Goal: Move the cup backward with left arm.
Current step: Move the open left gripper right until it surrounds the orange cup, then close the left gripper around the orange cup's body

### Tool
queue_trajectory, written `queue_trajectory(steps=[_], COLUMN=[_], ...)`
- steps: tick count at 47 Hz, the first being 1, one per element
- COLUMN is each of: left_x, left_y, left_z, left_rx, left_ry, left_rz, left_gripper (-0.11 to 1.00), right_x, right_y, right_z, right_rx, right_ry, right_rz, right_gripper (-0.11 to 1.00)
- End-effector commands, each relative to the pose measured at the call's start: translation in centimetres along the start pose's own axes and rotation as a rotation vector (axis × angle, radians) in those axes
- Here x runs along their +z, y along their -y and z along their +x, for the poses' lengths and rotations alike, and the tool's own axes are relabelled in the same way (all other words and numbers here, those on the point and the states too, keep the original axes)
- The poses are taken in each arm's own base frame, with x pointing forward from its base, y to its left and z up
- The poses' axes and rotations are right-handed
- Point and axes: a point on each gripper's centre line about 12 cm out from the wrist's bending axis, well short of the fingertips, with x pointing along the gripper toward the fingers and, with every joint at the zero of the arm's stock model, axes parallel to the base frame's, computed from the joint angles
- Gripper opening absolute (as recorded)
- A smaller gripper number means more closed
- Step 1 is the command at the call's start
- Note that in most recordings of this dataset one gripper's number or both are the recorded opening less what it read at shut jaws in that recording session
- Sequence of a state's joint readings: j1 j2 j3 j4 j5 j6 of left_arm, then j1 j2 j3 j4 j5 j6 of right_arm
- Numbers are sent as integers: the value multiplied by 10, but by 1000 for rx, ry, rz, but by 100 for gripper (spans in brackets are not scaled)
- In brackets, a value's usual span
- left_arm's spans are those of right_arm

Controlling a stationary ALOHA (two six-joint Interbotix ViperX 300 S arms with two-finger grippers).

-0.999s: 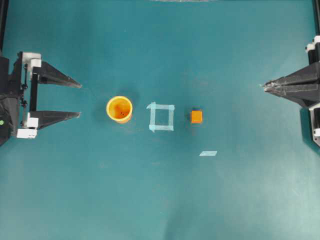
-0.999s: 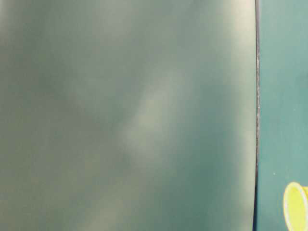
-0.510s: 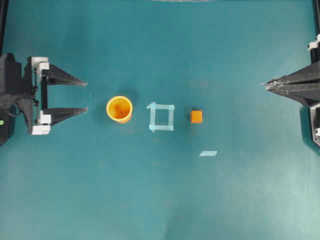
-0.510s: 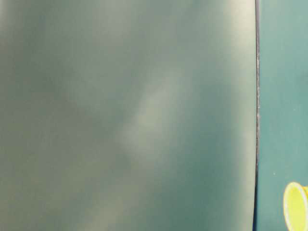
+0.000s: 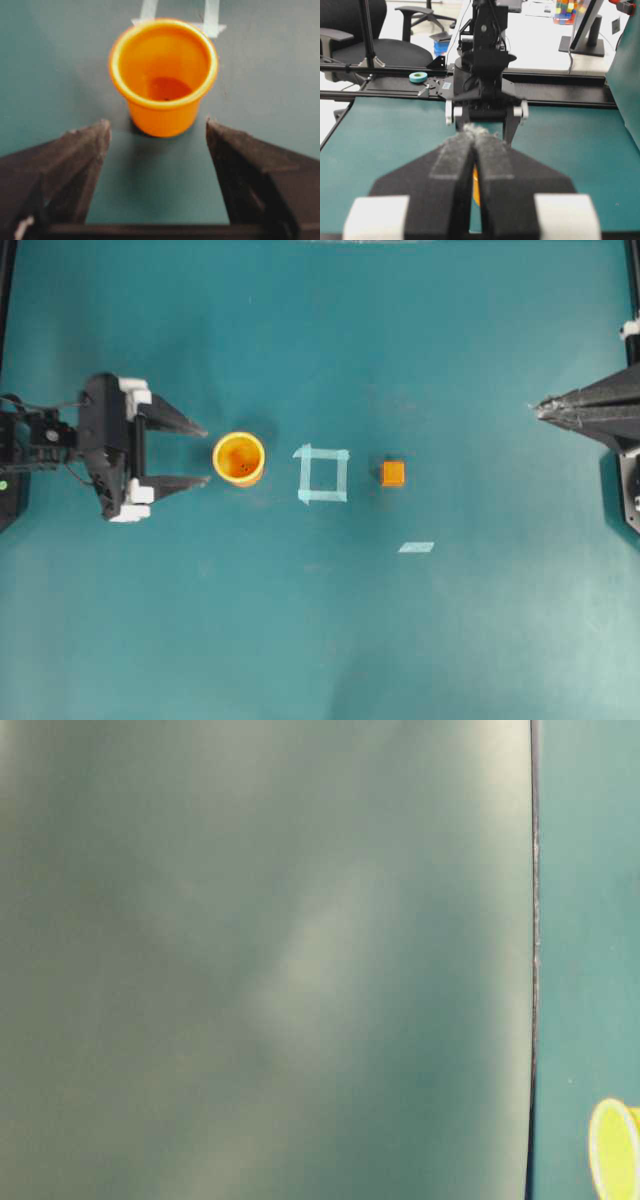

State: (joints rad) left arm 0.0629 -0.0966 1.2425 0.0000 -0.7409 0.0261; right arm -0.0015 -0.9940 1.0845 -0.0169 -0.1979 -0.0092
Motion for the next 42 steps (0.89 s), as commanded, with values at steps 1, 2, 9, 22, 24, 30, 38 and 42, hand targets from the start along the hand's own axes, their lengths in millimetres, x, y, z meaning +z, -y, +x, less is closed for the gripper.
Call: queue_trajectory(steps=[1, 2, 9, 22, 24, 30, 38, 42], left_x=[4, 3, 1, 0, 1, 1, 5, 8], left_y=[4, 4, 4, 4, 4, 1, 0, 0], left_z=[9, 10, 20, 34, 37, 44, 53, 56], left_rx=[-13, -14, -14, -14, -11, -5, -1, -1], left_ry=[14, 10, -3, 2, 5, 3, 18, 29], left_rz=[5, 4, 5, 5, 5, 4, 2, 2], left_gripper=[75, 75, 75, 75, 75, 75, 75, 75], right_x=[15, 15, 17, 17, 17, 17, 17, 18], right_y=[1, 1, 1, 1, 1, 1, 1, 1], right_z=[2, 1, 1, 1, 1, 1, 1, 1], right_rx=[-2, -2, -2, -2, -2, -2, -2, -2], right_ry=[38, 38, 44, 43, 41, 41, 41, 43], right_rz=[-3, -3, -2, -2, -2, -2, -2, -2], right_gripper=[-1, -1, 0, 0, 0, -1, -1, 0])
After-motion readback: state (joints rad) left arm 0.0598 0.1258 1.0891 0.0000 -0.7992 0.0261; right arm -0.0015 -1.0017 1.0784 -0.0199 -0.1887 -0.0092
